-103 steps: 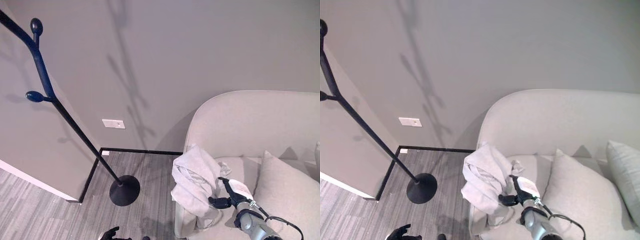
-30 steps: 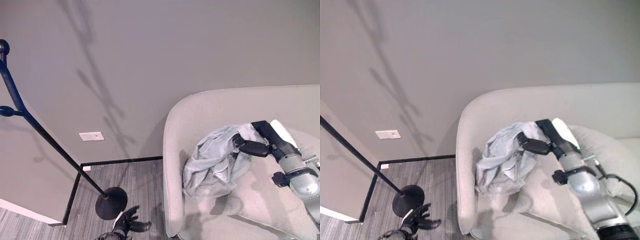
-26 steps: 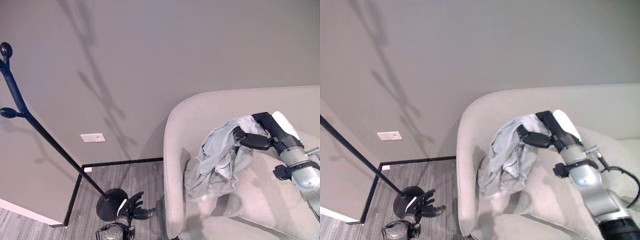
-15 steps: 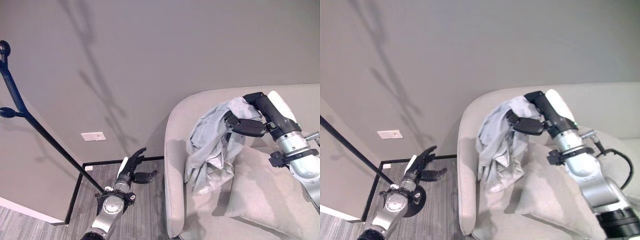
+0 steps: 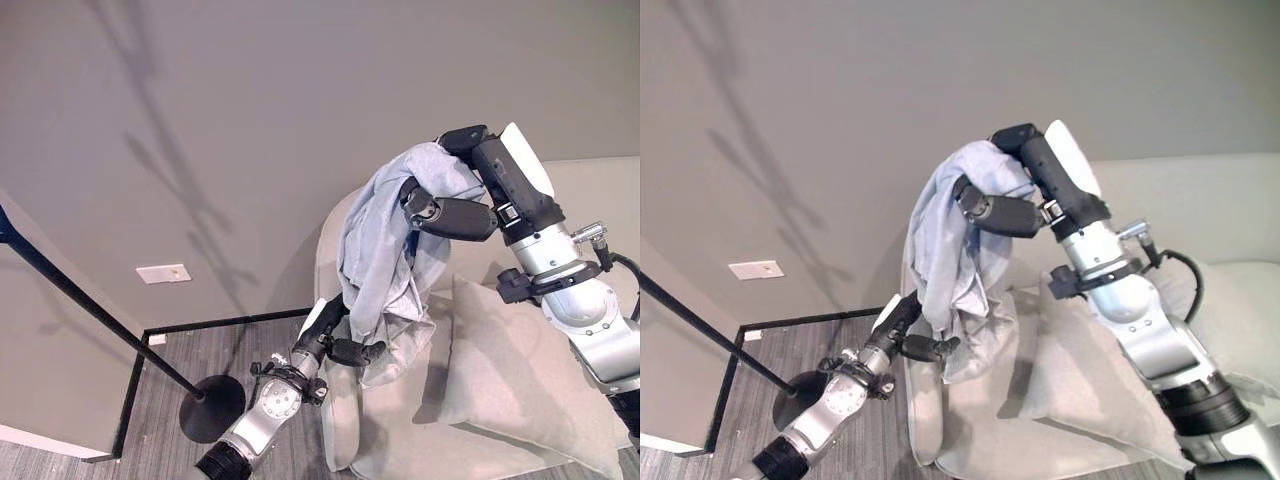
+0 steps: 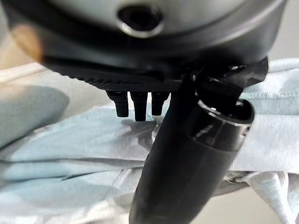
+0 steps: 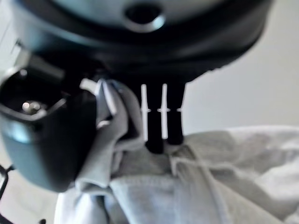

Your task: Hang the clothes on the sofa on the clothes rack.

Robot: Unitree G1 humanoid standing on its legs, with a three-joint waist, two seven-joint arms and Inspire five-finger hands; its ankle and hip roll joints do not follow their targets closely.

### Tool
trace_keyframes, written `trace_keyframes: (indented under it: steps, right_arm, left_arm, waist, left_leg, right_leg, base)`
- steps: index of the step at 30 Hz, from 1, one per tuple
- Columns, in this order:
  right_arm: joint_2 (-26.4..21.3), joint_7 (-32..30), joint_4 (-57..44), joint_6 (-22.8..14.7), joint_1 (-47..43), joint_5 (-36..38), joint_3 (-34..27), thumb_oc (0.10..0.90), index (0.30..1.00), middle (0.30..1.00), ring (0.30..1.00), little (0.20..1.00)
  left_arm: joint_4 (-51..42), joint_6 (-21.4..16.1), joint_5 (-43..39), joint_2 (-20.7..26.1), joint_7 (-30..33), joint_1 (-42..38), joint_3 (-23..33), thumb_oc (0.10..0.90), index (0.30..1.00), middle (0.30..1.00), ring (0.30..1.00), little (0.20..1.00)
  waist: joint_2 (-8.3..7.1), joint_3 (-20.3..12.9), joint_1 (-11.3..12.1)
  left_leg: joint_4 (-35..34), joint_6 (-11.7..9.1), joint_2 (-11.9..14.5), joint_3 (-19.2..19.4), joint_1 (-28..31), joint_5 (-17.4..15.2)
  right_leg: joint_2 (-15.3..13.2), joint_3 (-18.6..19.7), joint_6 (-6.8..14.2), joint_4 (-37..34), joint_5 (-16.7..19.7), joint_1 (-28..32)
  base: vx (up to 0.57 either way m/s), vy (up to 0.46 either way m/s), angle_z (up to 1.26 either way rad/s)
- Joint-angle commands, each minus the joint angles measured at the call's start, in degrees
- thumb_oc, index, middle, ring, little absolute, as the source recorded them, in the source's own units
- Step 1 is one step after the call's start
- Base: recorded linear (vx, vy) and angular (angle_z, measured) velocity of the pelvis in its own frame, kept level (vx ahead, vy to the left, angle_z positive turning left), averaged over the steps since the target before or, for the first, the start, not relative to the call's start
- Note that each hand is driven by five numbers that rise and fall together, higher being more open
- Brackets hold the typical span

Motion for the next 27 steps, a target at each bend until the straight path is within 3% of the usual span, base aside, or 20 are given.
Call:
trace_keyframes:
  steps: [1, 2, 3, 7, 9, 16, 17, 18, 22, 27]
  right_arm:
    - [0.7, -5.5, -1.5, -4.2, -8.2, 3.9, -5.4, 0.400, 0.300, 0.300, 0.300, 0.300]
    - [0.7, -5.5, -1.5, -4.2, -8.2, 3.9, -5.4, 0.400, 0.300, 0.300, 0.300, 0.300]
    - [8.0, -10.0, -1.0, -3.6, -29.2, 9.0, 6.8, 0.400, 0.300, 0.300, 0.300, 0.300]
    - [8.3, -10.4, -0.4, -3.8, -31.6, 9.9, 8.2, 0.400, 0.300, 0.300, 0.300, 0.300]
    - [11.7, -11.4, 2.0, -5.3, -40.1, 17.4, 12.2, 0.400, 0.300, 0.300, 0.300, 0.300]
    - [14.4, -12.0, 2.8, -6.5, -44.6, 23.7, 13.8, 0.400, 0.300, 0.300, 0.300, 0.300]
    - [15.2, -12.3, 2.4, -6.7, -45.3, 24.8, 13.9, 0.400, 0.300, 0.300, 0.300, 0.300]
    - [15.6, -12.7, 2.0, -6.9, -45.5, 25.1, 13.6, 0.400, 0.300, 0.300, 0.300, 0.300]
    - [15.3, -12.7, 1.5, -6.7, -45.3, 24.9, 13.5, 0.400, 0.300, 0.300, 0.300, 0.300]
    - [10.7, -12.7, -0.9, -7.0, -39.8, 23.0, 10.0, 0.400, 0.300, 0.300, 0.300, 0.300]
  left_arm:
    - [-1.5, -6.2, -0.7, -0.7, 0.8, -6.8, 0.3, 0.800, 0.900, 0.900, 0.900, 0.900]
    - [-1.5, -6.2, -0.7, -0.7, 0.8, -6.8, 0.3, 0.800, 0.900, 0.900, 0.900, 0.900]
    - [11.1, -4.9, -5.2, -11.4, -1.6, -18.7, -16.0, 0.800, 0.900, 0.900, 0.900, 0.900]
    - [12.8, -5.0, -5.7, -12.8, -1.2, -19.9, -16.1, 0.800, 0.900, 0.900, 0.900, 0.900]
    - [28.2, -3.5, -3.5, -21.5, 1.9, -25.6, -17.7, 0.800, 0.900, 0.900, 0.900, 0.900]
    - [37.5, -1.5, -3.0, -24.7, 4.5, -28.8, -14.6, 0.800, 0.900, 0.900, 0.900, 0.900]
    - [39.7, -0.8, -2.8, -25.2, 5.7, -30.0, -13.1, 0.723, 0.785, 0.785, 0.785, 0.785]
    - [41.0, -0.2, -2.9, -25.4, 6.4, -31.1, -11.9, 0.400, 0.300, 0.300, 0.300, 0.300]
    - [41.3, 0.1, -2.9, -24.9, 7.0, -31.7, -10.8, 0.400, 0.300, 0.300, 0.300, 0.300]
    - [38.2, -0.2, -3.0, -19.9, 9.7, -28.8, -7.0, 0.400, 0.300, 0.300, 0.300, 0.300]
  waist:
    - [-3.02, -4.4, 2.1]
    - [-3.02, -4.4, 2.1]
    - [-3.32, -4.6, -0.4]
    - [-2.96, -4.5, -0.8]
    - [-3.26, -4.8, -3.6]
    - [-3.55, -5.2, -5.1]
    - [-3.60, -5.3, -5.4]
    - [-3.65, -5.4, -5.6]
    - [-3.65, -5.5, -5.7]
    - [-3.80, -5.3, -4.3]
  left_leg:
    - [0.2, -0.8, 0.3, -3.6, 2.1, -6.9]
    - [0.2, -0.8, 0.3, -3.6, 2.1, -6.9]
    - [0.2, -0.8, 0.5, -2.0, 2.8, -6.7]
    - [0.2, -0.9, 0.6, -1.9, 3.0, -7.2]
    - [0.2, -1.5, 1.4, 0.1, 3.5, -7.3]
    - [0.2, -2.2, 2.4, 1.4, 3.8, -7.1]
    - [0.2, -2.5, 2.6, 1.6, 3.7, -6.9]
    - [0.2, -2.6, 2.8, 1.6, 3.6, -6.7]
    - [0.2, -2.8, 3.1, 1.7, 3.4, -6.5]
    - [0.2, -3.3, 3.8, 0.5, 2.6, -5.5]
  right_leg:
    - [-1.3, -1.1, 2.6, 0.9, -3.6, 2.3]
    - [-1.3, -1.1, 2.6, 0.9, -3.6, 2.3]
    - [-0.8, 0.8, 2.2, 0.9, -2.8, 1.7]
    - [-0.7, 1.1, 2.2, 0.9, -3.1, 1.7]
    - [0.2, 3.4, 2.0, 0.9, -2.6, 0.6]
    - [0.9, 4.6, 1.9, 0.9, -2.5, 0.2]
    - [1.1, 4.9, 1.8, 0.9, -2.5, 0.0]
    - [1.4, 4.9, 1.7, 0.9, -2.5, -0.1]
    - [1.7, 4.8, 1.6, 0.9, -2.5, -0.3]
    - [2.3, 3.3, 1.3, 0.9, -3.1, 0.0]
  base:
    - [0.00, 0.000, 0.00]
    - [-0.04, -0.028, 0.00]
    - [-0.02, -0.024, -0.10]
    - [-0.01, -0.012, -0.25]
    - [-0.01, -0.058, -0.01]
    - [0.00, -0.037, -0.37]
    - [-0.01, -0.071, -0.11]
    - [-0.01, -0.057, -0.02]
    - [-0.01, -0.048, -0.03]
    - [-0.01, -0.065, 0.03]
